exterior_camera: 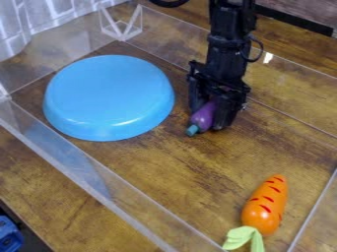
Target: Remove the purple eggplant from the blue tray and put it on the table
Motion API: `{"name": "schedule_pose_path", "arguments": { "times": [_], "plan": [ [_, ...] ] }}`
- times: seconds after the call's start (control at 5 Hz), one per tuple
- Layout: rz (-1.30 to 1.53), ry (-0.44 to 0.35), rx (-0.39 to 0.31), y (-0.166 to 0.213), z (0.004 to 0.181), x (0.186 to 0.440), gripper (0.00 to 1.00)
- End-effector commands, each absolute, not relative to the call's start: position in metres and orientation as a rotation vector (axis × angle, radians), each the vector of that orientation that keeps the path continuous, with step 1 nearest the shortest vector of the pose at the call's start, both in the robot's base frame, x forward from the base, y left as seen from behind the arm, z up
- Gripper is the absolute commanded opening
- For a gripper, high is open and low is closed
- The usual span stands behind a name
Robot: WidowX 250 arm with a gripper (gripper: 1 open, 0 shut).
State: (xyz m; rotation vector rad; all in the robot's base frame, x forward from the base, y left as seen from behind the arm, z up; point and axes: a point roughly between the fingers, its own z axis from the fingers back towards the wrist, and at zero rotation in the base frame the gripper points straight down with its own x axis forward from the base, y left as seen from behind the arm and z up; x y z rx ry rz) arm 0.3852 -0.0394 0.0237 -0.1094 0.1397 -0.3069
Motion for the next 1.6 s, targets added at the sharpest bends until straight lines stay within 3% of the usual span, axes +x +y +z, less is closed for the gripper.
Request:
{"name": "schedule_pose_path", "arguments": {
  "times": [0.0,1.4],
  "plan": [
    [-0.346,0.104,-0.124,-0.055,0.035,0.384,0.00],
    [-0.355,0.104,-0.197,-0.076,0.025,0.366,0.00]
  ]
}}
